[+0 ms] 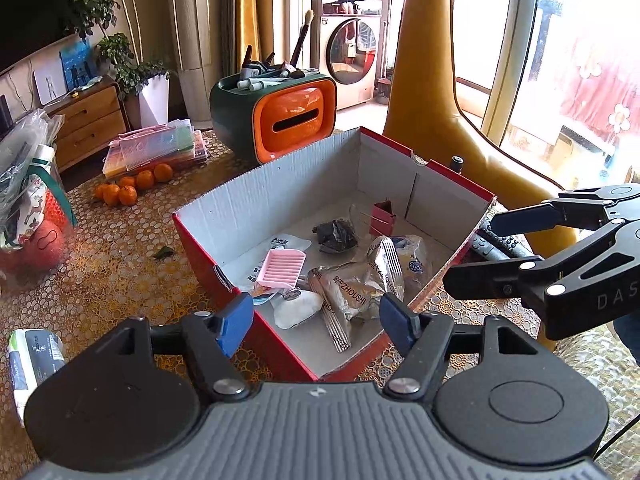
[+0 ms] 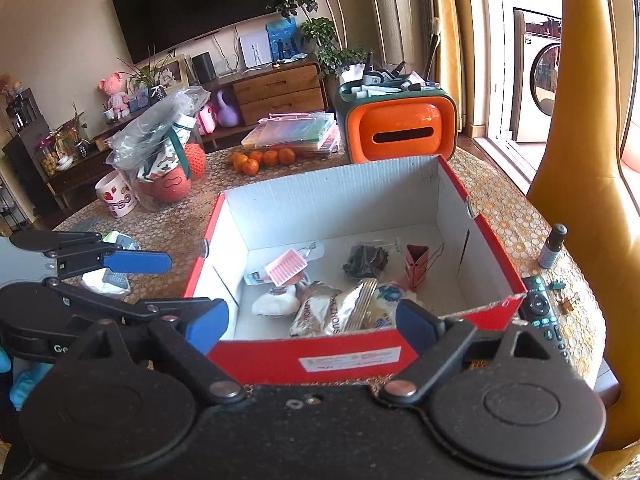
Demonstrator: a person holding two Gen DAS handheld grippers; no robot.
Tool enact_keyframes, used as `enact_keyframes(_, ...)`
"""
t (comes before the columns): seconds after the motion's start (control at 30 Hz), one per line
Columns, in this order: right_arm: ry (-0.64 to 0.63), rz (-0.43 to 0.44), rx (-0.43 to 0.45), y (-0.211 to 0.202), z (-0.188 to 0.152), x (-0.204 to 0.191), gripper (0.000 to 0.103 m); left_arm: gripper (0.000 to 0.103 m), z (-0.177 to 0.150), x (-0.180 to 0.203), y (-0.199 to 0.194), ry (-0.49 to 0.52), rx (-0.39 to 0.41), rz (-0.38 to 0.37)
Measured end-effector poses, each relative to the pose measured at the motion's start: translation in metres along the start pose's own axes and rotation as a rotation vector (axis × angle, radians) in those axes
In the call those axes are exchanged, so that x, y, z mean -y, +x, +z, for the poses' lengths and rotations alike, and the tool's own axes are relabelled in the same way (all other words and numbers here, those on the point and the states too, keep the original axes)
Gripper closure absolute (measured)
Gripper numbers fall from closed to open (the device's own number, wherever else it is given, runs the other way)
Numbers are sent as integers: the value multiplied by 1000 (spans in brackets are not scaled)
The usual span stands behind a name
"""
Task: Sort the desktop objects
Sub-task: 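Move both grippers back from the shoebox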
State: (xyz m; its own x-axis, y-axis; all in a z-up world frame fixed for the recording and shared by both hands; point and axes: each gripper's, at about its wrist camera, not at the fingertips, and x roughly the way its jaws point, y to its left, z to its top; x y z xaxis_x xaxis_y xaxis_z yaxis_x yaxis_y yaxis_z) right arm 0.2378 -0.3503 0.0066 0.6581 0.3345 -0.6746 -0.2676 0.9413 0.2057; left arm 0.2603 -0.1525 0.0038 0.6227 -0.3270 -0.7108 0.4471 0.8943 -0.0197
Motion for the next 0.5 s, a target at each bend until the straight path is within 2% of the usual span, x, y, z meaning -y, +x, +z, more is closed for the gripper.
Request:
enact_keyframes(0.2, 10, 13, 39, -16, -9, -14, 6, 23, -11, -3, -17, -27, 26, -15)
enact_keyframes(0.5, 27, 18, 92, -35, -22, -37, 5, 7, -34, -4, -45, -50, 71, -31)
